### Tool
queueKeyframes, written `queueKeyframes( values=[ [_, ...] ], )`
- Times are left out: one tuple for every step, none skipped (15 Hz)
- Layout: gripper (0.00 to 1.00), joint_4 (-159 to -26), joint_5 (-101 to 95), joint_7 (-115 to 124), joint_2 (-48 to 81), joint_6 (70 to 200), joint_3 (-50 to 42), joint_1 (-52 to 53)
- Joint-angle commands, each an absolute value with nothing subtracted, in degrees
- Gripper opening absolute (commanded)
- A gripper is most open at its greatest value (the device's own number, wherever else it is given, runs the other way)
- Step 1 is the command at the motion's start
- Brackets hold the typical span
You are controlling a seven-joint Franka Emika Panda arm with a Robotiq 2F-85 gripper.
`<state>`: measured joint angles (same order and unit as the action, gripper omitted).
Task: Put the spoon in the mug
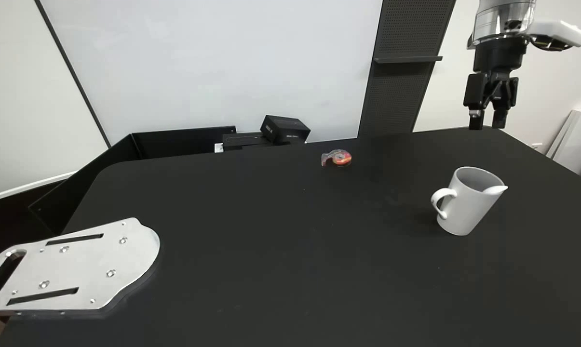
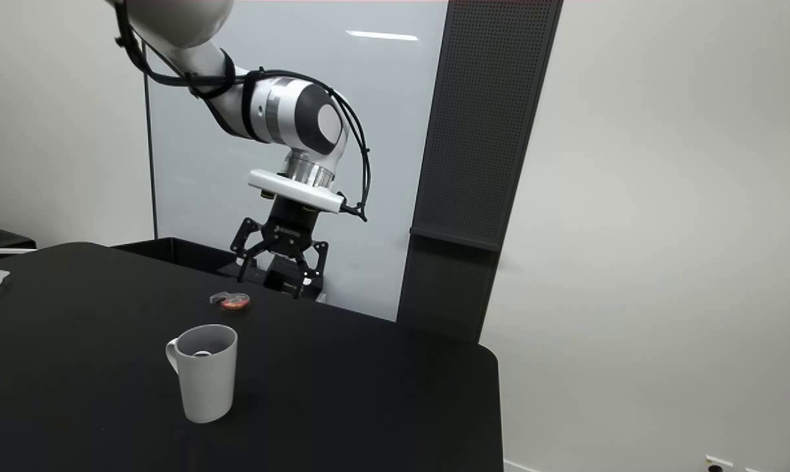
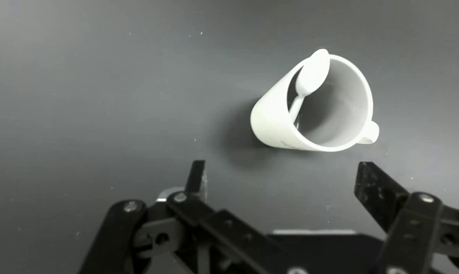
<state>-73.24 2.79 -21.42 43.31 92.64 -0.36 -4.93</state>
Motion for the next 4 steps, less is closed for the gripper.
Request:
queueKeyframes(
  values=[
    [1.00,-75.4,1.3,-22.1,42.0,94.9,0.7,-5.4],
    [1.00,-77.1,0.9,-22.6,40.9,96.1,0.8,-5.3],
    [1.00,-78.2,0.7,-23.0,40.2,96.6,0.8,-5.2],
    [1.00,-78.8,0.6,-23.2,39.8,96.9,0.8,-5.2]
  ],
)
